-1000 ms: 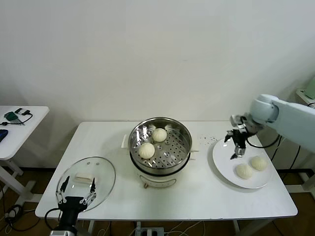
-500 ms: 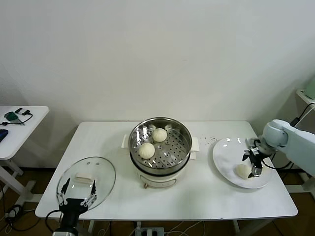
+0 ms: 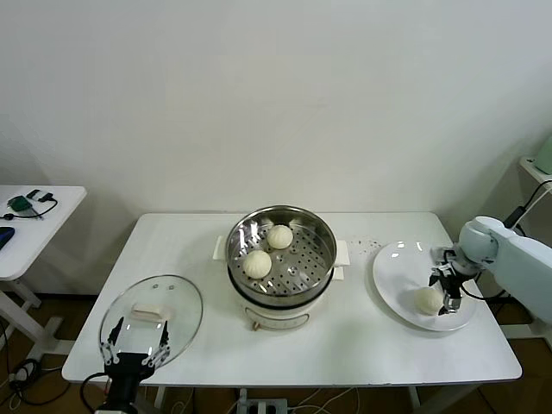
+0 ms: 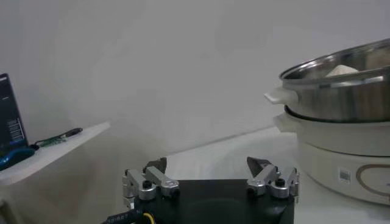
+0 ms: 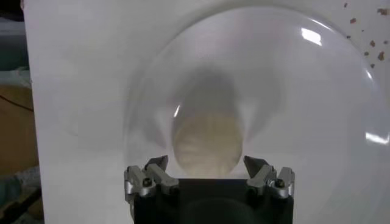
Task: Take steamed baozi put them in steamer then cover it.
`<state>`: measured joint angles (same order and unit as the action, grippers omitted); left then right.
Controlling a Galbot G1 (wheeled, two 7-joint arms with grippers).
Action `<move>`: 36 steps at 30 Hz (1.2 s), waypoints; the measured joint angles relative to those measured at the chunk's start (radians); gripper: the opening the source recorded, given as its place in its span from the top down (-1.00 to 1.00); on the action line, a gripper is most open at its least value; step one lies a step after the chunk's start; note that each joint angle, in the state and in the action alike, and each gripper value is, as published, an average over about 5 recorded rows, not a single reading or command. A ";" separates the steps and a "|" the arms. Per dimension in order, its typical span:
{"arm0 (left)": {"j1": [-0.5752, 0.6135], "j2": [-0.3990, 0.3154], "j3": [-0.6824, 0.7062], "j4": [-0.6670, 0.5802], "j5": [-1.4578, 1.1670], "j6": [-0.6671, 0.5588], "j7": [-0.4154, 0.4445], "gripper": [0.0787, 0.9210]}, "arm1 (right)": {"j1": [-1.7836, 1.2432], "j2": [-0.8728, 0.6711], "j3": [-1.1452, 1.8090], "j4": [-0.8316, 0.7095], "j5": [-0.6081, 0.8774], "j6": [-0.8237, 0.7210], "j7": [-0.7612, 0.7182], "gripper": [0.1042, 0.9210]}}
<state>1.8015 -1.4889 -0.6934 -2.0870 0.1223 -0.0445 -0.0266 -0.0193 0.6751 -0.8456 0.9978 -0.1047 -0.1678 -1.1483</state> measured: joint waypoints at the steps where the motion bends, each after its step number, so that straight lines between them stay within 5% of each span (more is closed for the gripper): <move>1: 0.000 -0.001 0.001 0.001 0.001 0.000 0.000 -0.77 | 0.000 0.005 0.001 -0.004 -0.002 0.001 -0.001 -0.76; 22: 0.024 -0.012 0.002 -0.005 -0.016 -0.013 0.000 -0.77 | 0.081 0.024 -0.075 -0.024 -0.007 0.060 -0.041 -0.51; 36: 0.027 -0.005 0.010 -0.007 -0.017 -0.015 0.001 -0.77 | 0.480 0.114 -0.331 0.074 0.008 0.366 -0.079 -0.51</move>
<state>1.8287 -1.4942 -0.6831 -2.0938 0.1058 -0.0593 -0.0257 0.4607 0.7896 -1.1764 1.0723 -0.0968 0.1984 -1.2278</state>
